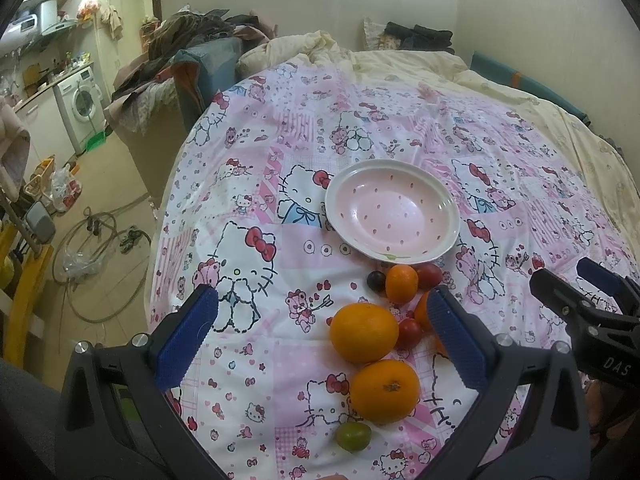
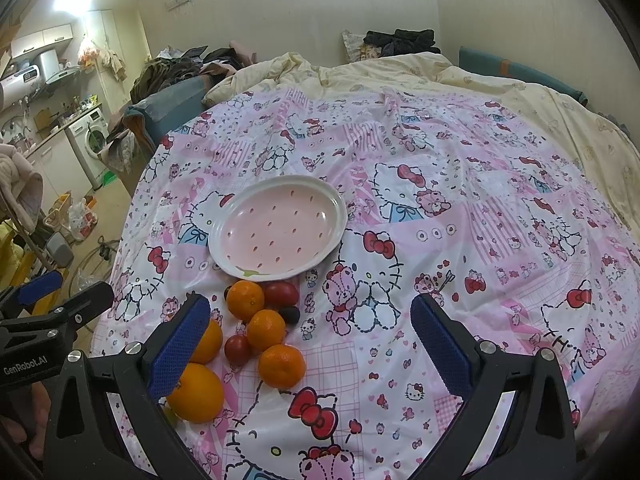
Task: Organize fruits
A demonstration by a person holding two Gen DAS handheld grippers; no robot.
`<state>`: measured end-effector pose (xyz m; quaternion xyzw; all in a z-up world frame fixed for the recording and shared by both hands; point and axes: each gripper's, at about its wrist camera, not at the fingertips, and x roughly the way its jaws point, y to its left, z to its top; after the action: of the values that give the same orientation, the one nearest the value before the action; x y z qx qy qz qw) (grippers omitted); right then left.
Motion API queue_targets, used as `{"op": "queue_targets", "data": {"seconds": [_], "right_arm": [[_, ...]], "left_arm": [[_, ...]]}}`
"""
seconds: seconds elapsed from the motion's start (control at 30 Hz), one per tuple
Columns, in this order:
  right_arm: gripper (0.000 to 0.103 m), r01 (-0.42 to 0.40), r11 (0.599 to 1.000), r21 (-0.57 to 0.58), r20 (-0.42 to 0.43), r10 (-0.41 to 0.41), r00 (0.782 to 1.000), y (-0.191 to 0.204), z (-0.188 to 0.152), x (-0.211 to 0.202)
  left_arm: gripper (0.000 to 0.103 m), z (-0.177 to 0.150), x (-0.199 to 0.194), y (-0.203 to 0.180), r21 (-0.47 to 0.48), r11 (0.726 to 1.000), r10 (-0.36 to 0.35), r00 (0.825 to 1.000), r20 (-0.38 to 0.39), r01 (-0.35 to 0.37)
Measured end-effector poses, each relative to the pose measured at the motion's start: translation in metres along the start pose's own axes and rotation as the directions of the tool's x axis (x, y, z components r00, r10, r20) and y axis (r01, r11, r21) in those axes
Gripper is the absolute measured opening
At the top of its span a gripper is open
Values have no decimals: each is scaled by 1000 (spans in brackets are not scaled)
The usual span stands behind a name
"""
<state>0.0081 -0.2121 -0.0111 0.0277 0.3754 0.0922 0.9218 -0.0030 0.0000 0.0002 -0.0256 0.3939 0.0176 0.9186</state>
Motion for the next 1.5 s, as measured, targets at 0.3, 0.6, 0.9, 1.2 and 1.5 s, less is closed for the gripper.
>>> {"op": "queue_targets", "data": {"seconds": [0.3, 0.6, 0.9, 1.2, 1.5], "right_arm": [[102, -2, 1000, -4, 4, 2, 1000, 2, -2, 0], [102, -6, 1000, -10, 1, 6, 1000, 3, -2, 0], [102, -14, 1000, -8, -4, 14, 1000, 4, -1, 0], [102, -28, 999, -19, -11, 28, 1000, 6, 0, 0], [102, -24, 1000, -15, -20, 23, 1000, 6, 0, 2]], "left_arm": [[103, 0, 0, 1, 0, 1000, 2, 1000, 3, -2], [103, 1, 0, 1, 0, 1000, 1, 1000, 3, -1], [103, 1, 1, -1, 4, 1000, 9, 1000, -4, -9], [103, 2, 1, -5, 7, 1000, 0, 1000, 1, 0], [103, -3, 12, -6, 33, 999, 26, 998, -56, -24]]}}
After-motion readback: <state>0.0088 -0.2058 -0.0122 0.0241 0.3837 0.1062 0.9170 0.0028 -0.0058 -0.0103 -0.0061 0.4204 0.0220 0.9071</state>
